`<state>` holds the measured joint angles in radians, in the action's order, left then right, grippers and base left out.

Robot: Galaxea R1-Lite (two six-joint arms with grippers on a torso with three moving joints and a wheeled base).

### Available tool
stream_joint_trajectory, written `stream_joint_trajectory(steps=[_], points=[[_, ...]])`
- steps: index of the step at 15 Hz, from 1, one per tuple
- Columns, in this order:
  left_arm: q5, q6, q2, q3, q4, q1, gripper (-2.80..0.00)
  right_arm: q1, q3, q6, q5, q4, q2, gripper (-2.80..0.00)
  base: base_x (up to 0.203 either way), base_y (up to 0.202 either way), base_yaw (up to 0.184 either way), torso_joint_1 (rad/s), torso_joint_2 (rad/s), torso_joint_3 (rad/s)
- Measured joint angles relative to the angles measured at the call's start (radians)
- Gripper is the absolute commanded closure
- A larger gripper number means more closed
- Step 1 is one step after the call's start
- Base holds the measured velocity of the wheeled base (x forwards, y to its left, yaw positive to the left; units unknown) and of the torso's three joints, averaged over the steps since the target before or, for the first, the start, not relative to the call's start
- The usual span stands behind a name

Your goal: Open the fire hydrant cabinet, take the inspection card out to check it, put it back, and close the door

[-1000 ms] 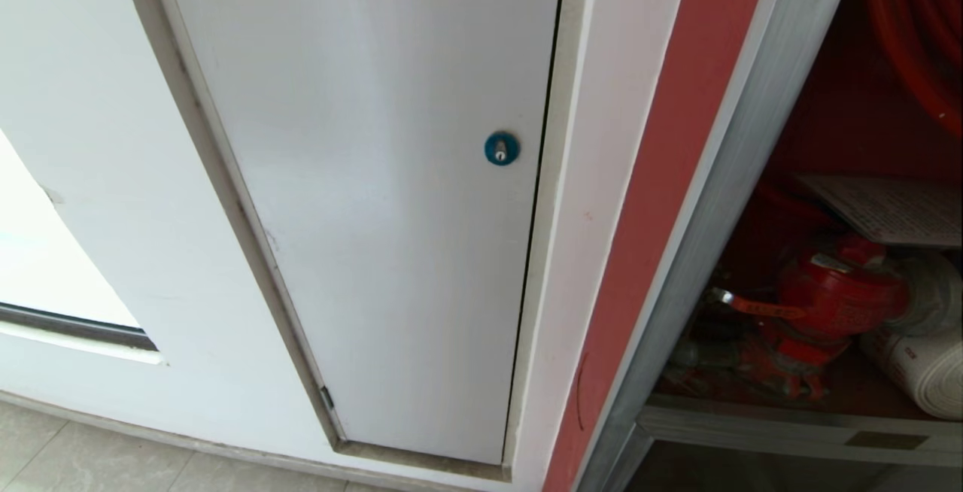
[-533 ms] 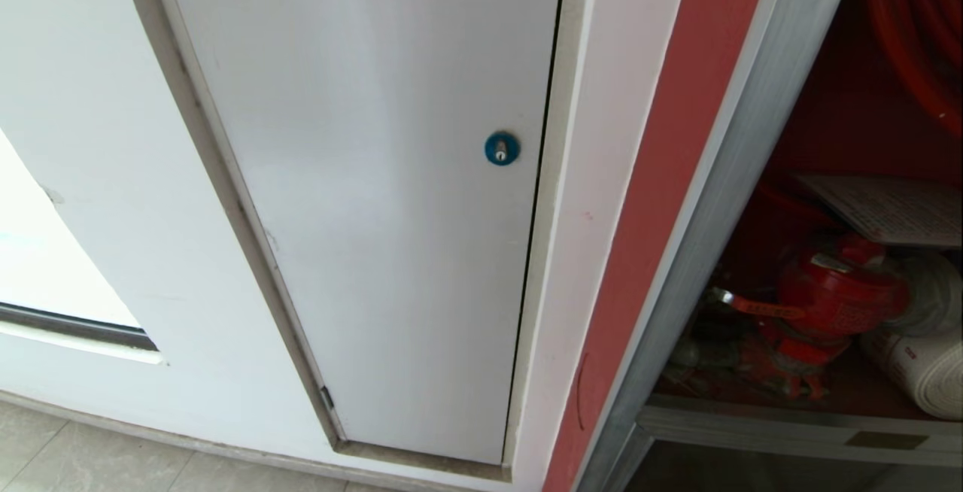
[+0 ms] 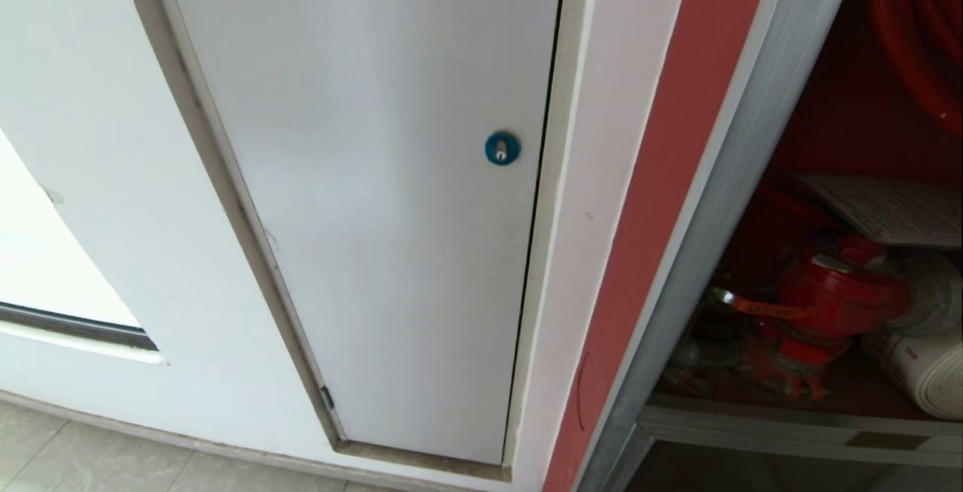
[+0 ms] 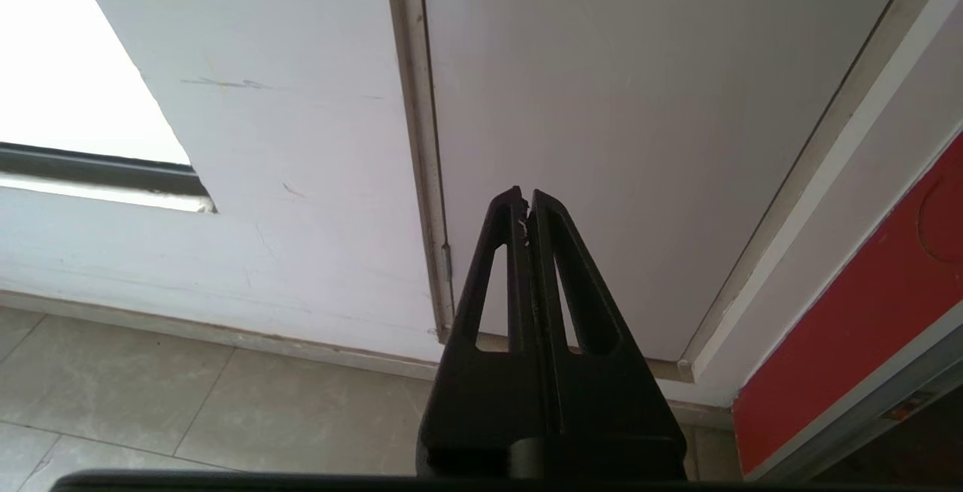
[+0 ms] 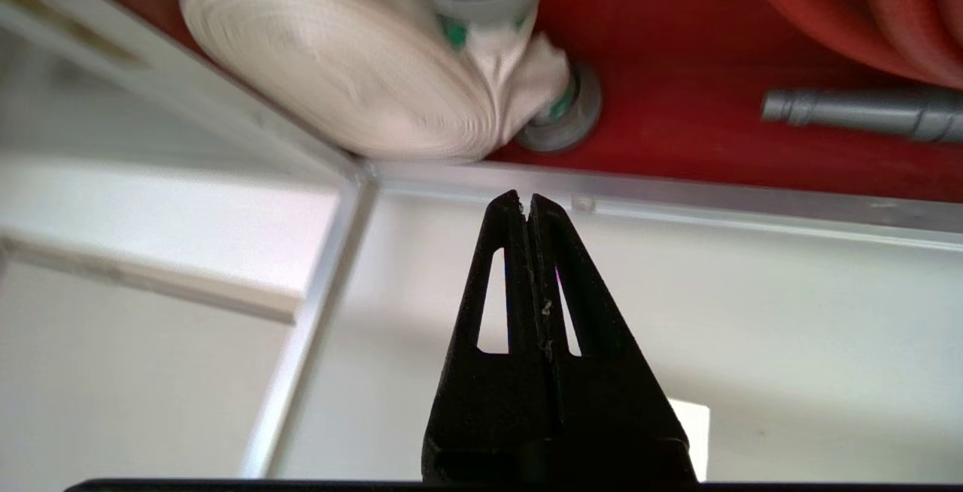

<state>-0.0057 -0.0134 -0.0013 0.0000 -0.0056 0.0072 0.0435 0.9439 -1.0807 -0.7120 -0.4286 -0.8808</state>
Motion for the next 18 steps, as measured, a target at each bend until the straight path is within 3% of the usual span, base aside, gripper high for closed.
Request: stream_joint_trajectory(steps=[4,7,11,14,18], points=[[0.0,0.0,0.0,0.0,0.0,0.0,0.0,0.056,-0.044,-0.081,0.057,0.103,-0.062,-2.8,0.0,0.0,0.0,0.0,0.0,0.0],[0.0,0.0,0.0,0.0,0.0,0.0,0.0,0.061,-0.058,-0.187,0.067,0.191,-0.077,-2.8,0.0,0.0,0.0,0.0,0.0,0.0],[0.0,0.0,0.0,0.0,0.0,0.0,0.0,0.071,-0.073,-0.237,0.068,0.236,-0.083,-2.8,0.0,0.0,0.0,0.0,0.0,0.0],[0.0,0.0,0.0,0.0,0.0,0.0,0.0,0.124,-0.094,-0.301,0.067,0.304,-0.093,-2.8,0.0,0.0,0.0,0.0,0.0,0.0],[0.0,0.0,0.0,0.0,0.0,0.0,0.0,0.194,-0.159,-0.313,0.087,0.471,-0.158,-2.8,0.0,0.0,0.0,0.0,0.0,0.0]])
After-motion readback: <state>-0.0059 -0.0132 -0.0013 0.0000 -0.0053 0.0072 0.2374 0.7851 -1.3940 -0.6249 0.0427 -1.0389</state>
